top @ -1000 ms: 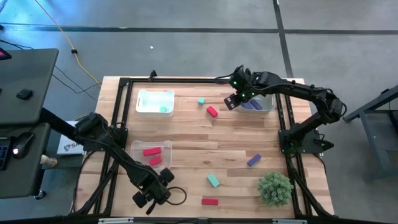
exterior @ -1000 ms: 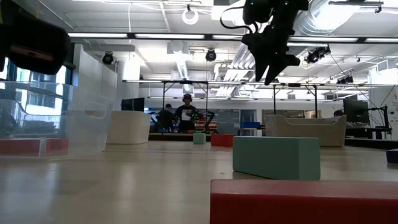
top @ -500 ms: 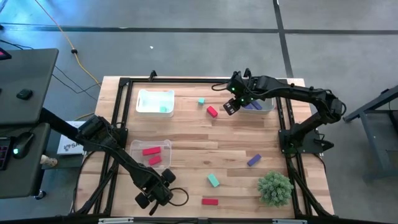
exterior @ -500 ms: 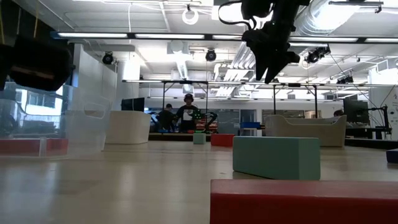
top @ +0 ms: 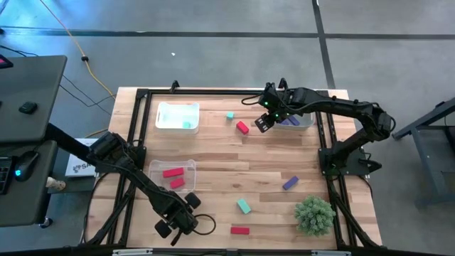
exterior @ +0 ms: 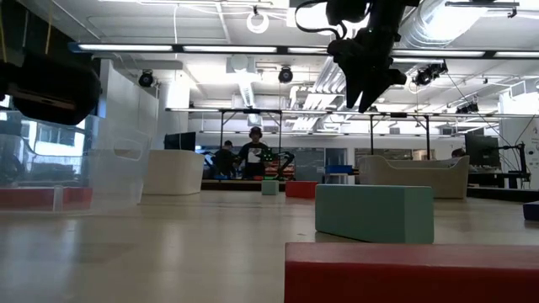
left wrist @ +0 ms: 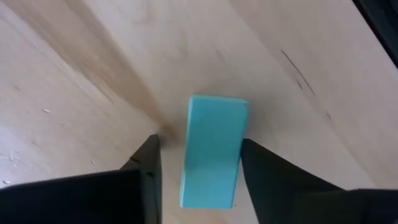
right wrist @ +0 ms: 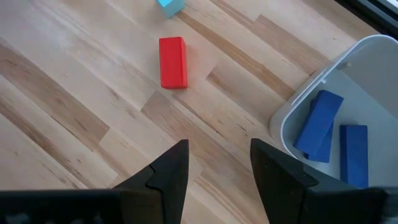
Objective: Sort & place blocks by color
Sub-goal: Put the bottom left light blue block into the white bin
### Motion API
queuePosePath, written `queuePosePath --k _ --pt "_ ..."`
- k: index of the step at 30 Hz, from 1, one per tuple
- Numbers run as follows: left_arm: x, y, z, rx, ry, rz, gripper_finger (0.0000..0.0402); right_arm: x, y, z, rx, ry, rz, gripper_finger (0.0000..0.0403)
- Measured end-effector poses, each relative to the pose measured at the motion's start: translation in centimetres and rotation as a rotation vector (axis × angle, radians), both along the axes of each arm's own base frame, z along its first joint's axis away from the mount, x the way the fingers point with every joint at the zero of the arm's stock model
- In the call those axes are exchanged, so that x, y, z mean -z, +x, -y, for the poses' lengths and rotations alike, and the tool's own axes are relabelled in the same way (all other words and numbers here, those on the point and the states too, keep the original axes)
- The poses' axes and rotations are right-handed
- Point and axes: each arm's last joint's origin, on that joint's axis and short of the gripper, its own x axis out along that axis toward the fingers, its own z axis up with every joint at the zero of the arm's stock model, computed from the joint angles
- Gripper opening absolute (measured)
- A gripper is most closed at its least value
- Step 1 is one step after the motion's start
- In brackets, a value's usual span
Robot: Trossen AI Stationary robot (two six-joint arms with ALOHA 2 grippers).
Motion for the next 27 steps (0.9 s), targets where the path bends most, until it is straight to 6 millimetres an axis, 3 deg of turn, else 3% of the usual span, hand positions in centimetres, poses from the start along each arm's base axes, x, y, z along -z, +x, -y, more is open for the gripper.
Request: queuePosePath --k 6,17,27 --pt "0.0 0.0 0.1 -0.023 -0.020 -0.011 0.0077 0.0 0.0 0.0 0.000 0.000 0.000 0.0161" --pt "1.3 -0.5 -0.3 -0.162 -0.025 0.022 0.0064 0.0 0.0 0.0 0.004 -0.010 -0.003 0.0161" --pt "1.1 -0.5 -0.3 -0.154 -0.044 0.019 0.0005 0.0 0.0 0.0 0.004 -0.009 -0.003 0.0161"
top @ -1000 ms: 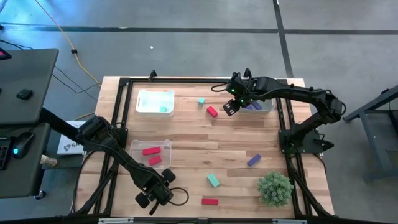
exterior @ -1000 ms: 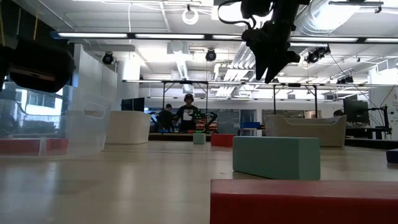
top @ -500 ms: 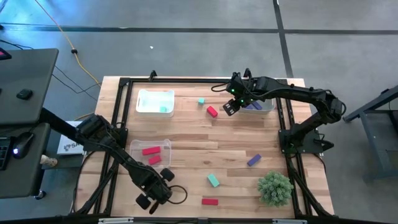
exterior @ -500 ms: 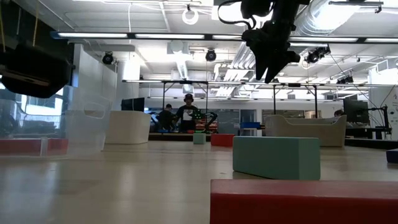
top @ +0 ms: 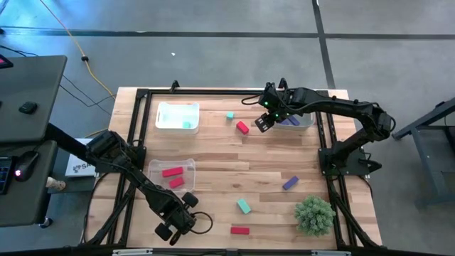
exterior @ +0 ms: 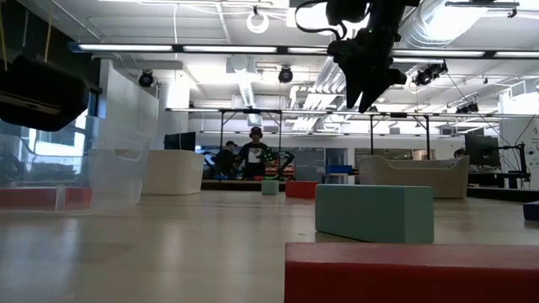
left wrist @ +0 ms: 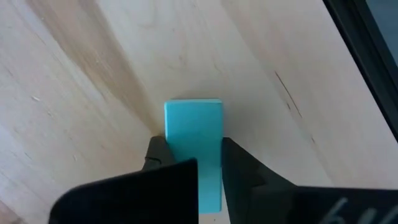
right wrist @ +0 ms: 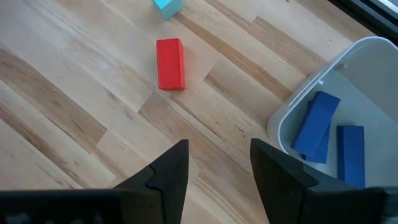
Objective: Sort & place blocks by color
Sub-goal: Put the bottom left light blue block into the white bin
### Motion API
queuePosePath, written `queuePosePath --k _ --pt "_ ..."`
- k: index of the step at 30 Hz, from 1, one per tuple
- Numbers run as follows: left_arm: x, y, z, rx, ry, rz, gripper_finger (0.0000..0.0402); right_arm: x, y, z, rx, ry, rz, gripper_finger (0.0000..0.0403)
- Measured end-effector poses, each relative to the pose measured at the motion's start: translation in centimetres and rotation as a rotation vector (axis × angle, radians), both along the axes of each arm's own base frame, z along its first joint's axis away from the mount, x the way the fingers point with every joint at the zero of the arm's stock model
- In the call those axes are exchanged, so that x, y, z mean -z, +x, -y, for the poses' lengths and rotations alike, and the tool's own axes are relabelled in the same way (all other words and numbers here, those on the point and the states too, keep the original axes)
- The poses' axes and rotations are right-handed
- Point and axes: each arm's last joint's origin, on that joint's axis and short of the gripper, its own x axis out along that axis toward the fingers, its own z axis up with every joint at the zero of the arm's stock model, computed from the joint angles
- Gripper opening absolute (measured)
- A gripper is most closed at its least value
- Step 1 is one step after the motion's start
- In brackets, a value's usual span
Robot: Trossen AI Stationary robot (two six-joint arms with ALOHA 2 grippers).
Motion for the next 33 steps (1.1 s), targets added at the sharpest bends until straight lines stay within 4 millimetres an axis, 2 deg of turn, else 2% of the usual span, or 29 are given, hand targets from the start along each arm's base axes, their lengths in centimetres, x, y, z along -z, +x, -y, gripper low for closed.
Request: queuePosePath --k 16,24,33 --pt "-1.2 0.0 -0.1 -0.001 -0.013 0.043 0.0000 0.0 0.0 0.0 -0.001 0.003 0.001 0.0161" --pt "-3.0 0.8 0.4 0.051 -0.003 0.087 0.0000 0.0 0.0 0.0 -0.002 0.006 0.001 0.0161" --pt "-4.5 1.8 -1.1 0.083 0.102 0.070 0.0000 0.0 0.0 0.0 -0.006 0.015 0.004 0.0161"
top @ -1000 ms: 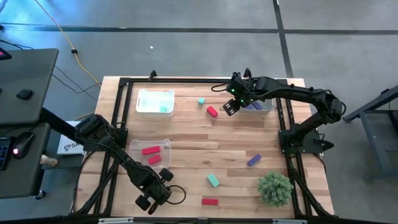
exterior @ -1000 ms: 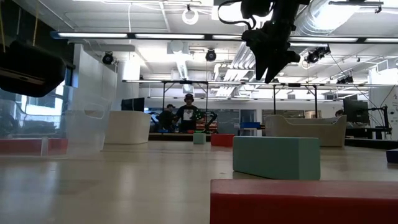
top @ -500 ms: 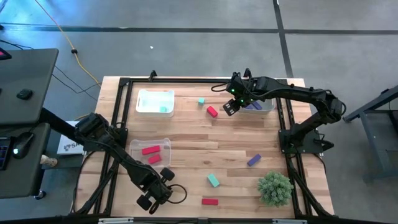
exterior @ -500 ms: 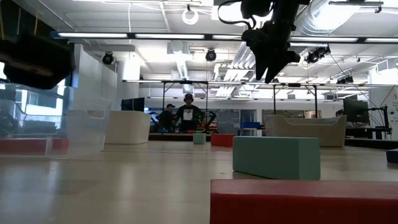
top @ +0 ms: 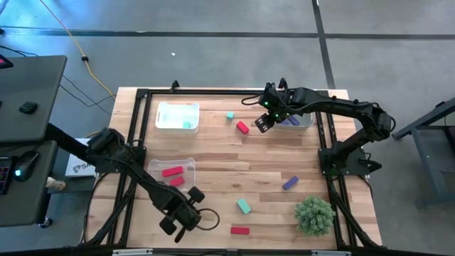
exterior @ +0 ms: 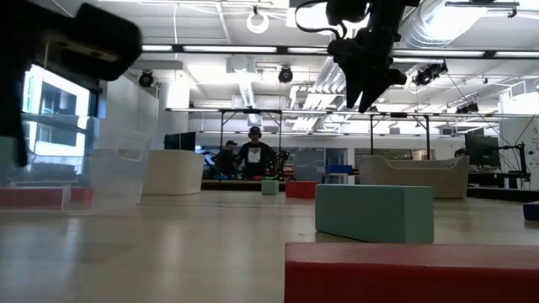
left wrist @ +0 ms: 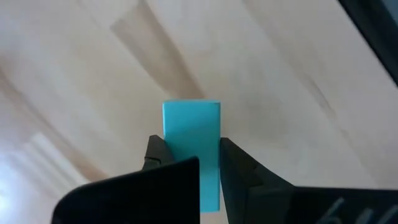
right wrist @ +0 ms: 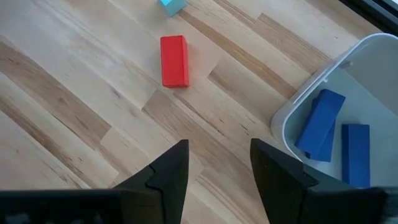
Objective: Sort & place blocks by color
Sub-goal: Put the bottom left light blue block into the white bin
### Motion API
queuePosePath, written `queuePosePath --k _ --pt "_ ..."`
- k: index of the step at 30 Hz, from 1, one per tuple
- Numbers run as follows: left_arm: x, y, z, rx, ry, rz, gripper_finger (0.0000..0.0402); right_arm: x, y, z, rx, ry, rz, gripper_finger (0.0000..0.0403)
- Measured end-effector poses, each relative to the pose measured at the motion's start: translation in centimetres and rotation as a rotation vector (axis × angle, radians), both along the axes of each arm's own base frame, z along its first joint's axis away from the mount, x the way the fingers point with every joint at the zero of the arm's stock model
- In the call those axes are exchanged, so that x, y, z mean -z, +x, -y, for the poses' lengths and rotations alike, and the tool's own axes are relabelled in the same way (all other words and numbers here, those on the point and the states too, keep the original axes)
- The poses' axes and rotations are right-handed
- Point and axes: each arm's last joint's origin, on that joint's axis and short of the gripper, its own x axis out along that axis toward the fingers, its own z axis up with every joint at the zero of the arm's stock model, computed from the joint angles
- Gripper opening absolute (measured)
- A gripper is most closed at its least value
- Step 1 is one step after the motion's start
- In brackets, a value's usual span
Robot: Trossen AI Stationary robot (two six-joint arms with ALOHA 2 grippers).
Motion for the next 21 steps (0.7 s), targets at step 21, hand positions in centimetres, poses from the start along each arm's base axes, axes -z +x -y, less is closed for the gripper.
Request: queuePosePath --k 21 --pt "-3.8 6.0 -8.9 -0.006 0.059 0.131 0.0000 0.0 -0.2 0.1 0.017 -0.036 -0.027 0.0161"
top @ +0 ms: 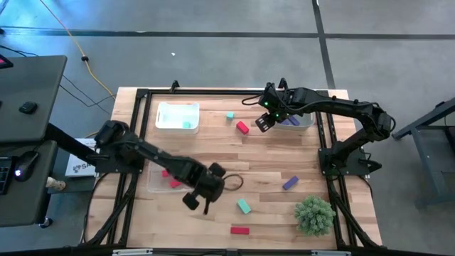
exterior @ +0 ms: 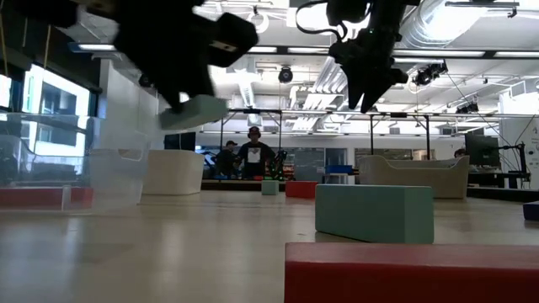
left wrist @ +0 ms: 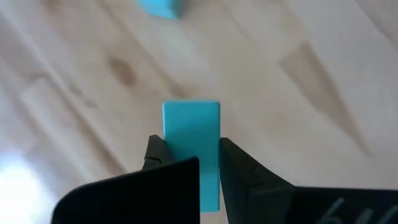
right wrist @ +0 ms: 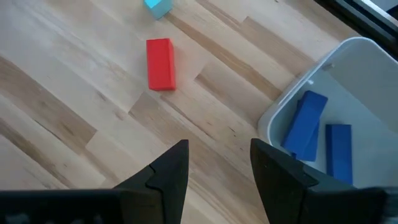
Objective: Sort & place blocks by color
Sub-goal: Put the bottom left light blue block into the white bin
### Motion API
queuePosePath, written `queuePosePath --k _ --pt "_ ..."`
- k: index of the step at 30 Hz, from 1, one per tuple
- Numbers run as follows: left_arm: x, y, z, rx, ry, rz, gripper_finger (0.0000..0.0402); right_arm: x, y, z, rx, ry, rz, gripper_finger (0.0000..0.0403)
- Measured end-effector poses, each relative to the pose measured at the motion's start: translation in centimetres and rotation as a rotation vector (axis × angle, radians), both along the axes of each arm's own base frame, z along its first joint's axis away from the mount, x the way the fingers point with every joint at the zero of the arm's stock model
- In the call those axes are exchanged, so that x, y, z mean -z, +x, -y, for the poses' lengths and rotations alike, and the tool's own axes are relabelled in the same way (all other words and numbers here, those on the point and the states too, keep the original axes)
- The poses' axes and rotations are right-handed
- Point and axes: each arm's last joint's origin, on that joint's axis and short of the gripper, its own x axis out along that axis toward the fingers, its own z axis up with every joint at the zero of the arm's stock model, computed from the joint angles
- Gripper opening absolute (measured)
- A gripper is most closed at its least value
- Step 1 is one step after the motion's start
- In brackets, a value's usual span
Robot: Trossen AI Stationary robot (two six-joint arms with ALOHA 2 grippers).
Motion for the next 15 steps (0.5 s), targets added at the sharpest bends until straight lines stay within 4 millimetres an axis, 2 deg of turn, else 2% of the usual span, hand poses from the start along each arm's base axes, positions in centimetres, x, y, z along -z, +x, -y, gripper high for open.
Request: queuePosePath --k 9,15 --pt "-1.6 1.7 -5.6 -0.101 0.053 0.055 0.0000 0.0 -0.1 0.0 0.001 0.001 -0.014 0.0161" --pt "-2.8 1.1 -10.5 -0.193 0.077 0.067 0.0000 0.0 -0.2 0.1 0.006 -0.038 -0.030 0.0161"
